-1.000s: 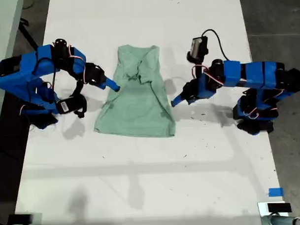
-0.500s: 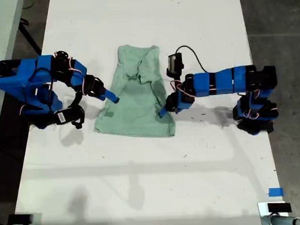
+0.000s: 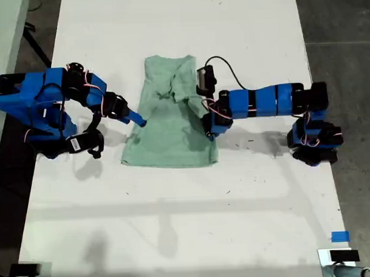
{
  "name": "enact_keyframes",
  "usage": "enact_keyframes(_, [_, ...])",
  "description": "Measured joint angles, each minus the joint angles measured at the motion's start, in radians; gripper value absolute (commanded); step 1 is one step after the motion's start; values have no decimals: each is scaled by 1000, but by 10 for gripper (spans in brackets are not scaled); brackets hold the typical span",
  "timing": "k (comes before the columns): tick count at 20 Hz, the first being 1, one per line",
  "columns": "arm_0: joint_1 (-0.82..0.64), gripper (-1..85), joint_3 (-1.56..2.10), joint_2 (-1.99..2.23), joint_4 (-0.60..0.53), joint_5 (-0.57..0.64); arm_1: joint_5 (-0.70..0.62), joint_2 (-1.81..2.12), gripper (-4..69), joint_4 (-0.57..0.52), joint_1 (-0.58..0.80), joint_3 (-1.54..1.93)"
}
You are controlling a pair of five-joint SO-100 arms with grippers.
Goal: Fold t-shirt
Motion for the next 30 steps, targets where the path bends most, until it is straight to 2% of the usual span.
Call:
enact_keyframes(3, [0, 256, 0, 0, 0, 0, -26, -43, -8, 181, -14, -232])
enact_keyframes(5, [0, 255, 0, 0, 0, 0, -32, -80, -8, 229, -23, -341])
enact_keyframes(7, [0, 254, 0, 0, 0, 0, -26, -138, -8, 229, -28, -410])
enact_keyframes(11, [0, 253, 0, 0, 0, 0, 58, -325, -8, 117, -31, -491])
enact_keyframes(14, [0, 252, 0, 0, 0, -5, 129, -405, -2, -35, -31, -503])
enact_keyframes(15, [0, 253, 0, 0, 0, -9, 144, -430, 39, -80, -31, -503])
enact_keyframes(16, [0, 254, 0, 0, 0, -9, 175, -456, 272, -110, -31, -503])
enact_keyframes(17, [0, 254, 0, 0, 0, -9, 187, -468, 303, -135, -31, -503])
enact_keyframes(20, [0, 254, 0, 0, 0, -18, 192, -477, 272, -147, -31, -532])
enact_keyframes(26, [0, 258, 12, 9, 17, -38, 129, -275, 262, 41, -29, -578])
enact_keyframes(30, [29, 262, 115, 72, 37, -114, 104, -144, 245, 167, -2, -578])
